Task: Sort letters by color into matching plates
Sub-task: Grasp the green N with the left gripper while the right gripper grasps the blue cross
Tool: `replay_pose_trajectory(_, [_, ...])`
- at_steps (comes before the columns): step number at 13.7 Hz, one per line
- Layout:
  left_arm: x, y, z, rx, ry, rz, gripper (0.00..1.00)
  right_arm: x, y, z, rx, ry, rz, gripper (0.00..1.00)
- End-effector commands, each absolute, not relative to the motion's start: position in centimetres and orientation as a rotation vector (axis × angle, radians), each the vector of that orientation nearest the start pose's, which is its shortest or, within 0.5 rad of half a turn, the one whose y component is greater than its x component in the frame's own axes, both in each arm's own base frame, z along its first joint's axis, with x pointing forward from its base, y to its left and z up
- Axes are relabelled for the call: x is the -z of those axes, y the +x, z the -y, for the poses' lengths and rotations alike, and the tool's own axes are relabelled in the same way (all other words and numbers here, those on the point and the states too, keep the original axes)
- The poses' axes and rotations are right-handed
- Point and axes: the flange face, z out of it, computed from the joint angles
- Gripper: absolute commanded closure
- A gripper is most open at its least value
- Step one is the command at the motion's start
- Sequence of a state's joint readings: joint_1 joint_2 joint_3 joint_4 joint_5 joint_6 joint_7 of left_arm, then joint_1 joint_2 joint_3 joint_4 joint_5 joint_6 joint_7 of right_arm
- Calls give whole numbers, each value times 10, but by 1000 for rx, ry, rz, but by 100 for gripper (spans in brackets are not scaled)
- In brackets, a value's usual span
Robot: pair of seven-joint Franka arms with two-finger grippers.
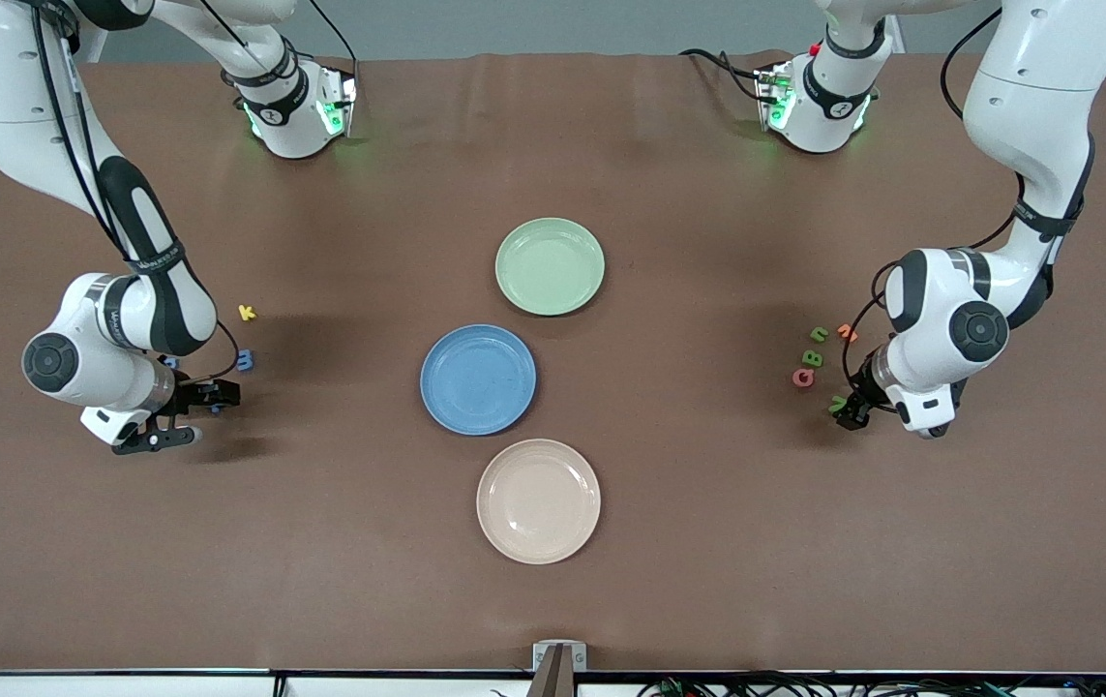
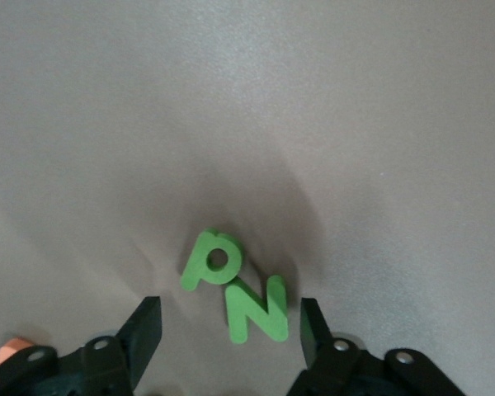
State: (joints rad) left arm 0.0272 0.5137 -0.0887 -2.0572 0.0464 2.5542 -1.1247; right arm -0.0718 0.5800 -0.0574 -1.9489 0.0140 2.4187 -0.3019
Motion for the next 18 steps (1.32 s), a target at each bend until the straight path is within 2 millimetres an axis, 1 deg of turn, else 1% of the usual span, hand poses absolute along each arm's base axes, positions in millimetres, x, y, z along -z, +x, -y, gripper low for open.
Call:
replay_pose_trajectory(1, [-174, 591, 46, 4, -2742, 1559, 34, -167, 601, 80, -186, -3123, 265, 7])
replay_pose_trajectory(2, [-172, 592, 48, 1, -2743, 1557, 36, -166, 600, 79, -188, -3122, 267, 10])
replay_pose_trajectory(3, [-172, 593, 49, 3, -2741, 1562, 38, -166, 600, 79, -188, -3122, 267, 17])
replay_pose_trajectory(4, [-169, 592, 53, -4, -2738, 1563, 41, -165, 600, 79, -193, -3121, 267, 22])
replay_pose_trajectory(5, [-170, 593, 55, 1, -2740, 1561, 46, -165, 600, 80, -195, -3121, 267, 26])
replay_pose_trajectory(6, [-170, 593, 55, 1, -2740, 1561, 52, -164, 599, 80, -202, -3119, 267, 29])
replay_pose_trajectory(8, [-169, 593, 55, 6, -2745, 1540, 68, -161, 597, 80, -218, -3116, 267, 36])
replay_pose_trajectory(9, [-169, 593, 54, 12, -2746, 1527, 73, -161, 598, 80, -218, -3116, 267, 40])
replay_pose_trajectory(11, [-167, 593, 51, 13, -2745, 1518, 81, -161, 598, 81, -218, -3116, 264, 50])
replay_pose_trajectory(12, [-168, 593, 50, 13, -2744, 1518, 89, -161, 598, 81, -218, -3116, 262, 57])
replay_pose_trajectory(13, [-172, 594, 50, 22, -2746, 1521, 95, -161, 597, 82, -218, -3116, 262, 64])
replay_pose_trajectory(14, [-178, 595, 53, 30, -2749, 1516, 99, -162, 598, 82, -216, -3117, 262, 70])
replay_pose_trajectory(15, [-191, 597, 55, 50, -2757, 1515, 99, -162, 598, 82, -216, -3117, 262, 75])
replay_pose_trajectory(17, [-216, 594, 74, 32, -2767, 1464, 99, -162, 599, 81, -214, -3117, 267, 77])
replay_pose_trajectory(18, [-232, 591, 90, 36, -2780, 1429, 99, -163, 600, 80, -209, -3117, 272, 78])
